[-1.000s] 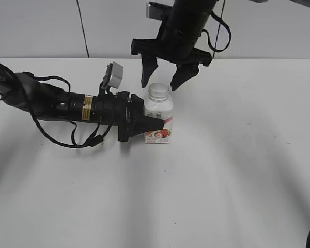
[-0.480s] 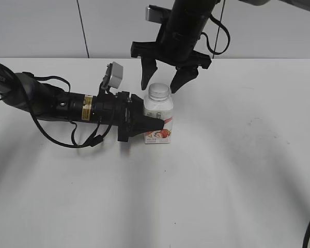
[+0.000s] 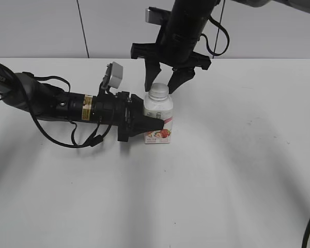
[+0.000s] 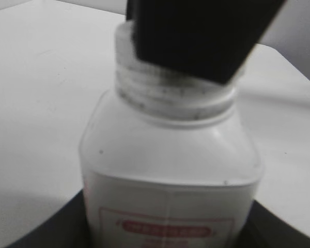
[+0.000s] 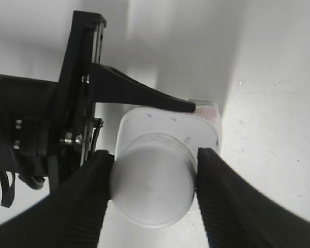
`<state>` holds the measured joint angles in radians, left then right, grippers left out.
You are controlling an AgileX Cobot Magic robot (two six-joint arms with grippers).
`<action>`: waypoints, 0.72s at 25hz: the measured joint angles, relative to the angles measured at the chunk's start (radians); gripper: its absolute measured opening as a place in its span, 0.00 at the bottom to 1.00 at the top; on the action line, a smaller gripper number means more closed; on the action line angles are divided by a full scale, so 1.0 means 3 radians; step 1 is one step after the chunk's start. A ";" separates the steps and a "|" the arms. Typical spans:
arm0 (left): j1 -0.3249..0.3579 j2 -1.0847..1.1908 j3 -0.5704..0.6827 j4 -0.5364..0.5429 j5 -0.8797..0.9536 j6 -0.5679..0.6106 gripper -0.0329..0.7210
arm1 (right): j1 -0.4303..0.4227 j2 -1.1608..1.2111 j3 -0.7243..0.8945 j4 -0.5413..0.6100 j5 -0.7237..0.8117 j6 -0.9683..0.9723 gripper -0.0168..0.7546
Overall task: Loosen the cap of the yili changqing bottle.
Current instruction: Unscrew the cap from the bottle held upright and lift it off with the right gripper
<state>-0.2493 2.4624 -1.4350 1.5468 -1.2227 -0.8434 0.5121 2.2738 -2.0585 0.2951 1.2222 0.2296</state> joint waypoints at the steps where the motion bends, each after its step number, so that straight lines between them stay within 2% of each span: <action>1: 0.0000 0.0000 0.0000 0.0000 0.0000 -0.0003 0.53 | 0.0000 0.0000 0.0000 0.0000 0.0003 0.0000 0.56; 4: 0.0000 0.0000 0.0000 0.0000 0.0000 -0.0003 0.53 | 0.0000 0.0000 0.0000 0.0000 0.0002 0.0000 0.53; 18: 0.0000 0.0000 0.0000 0.0000 0.0000 -0.0003 0.53 | 0.0000 0.0000 0.0000 0.0000 0.0002 -0.0137 0.53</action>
<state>-0.2493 2.4624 -1.4350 1.5468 -1.2227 -0.8441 0.5121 2.2738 -2.0585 0.2951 1.2230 0.1885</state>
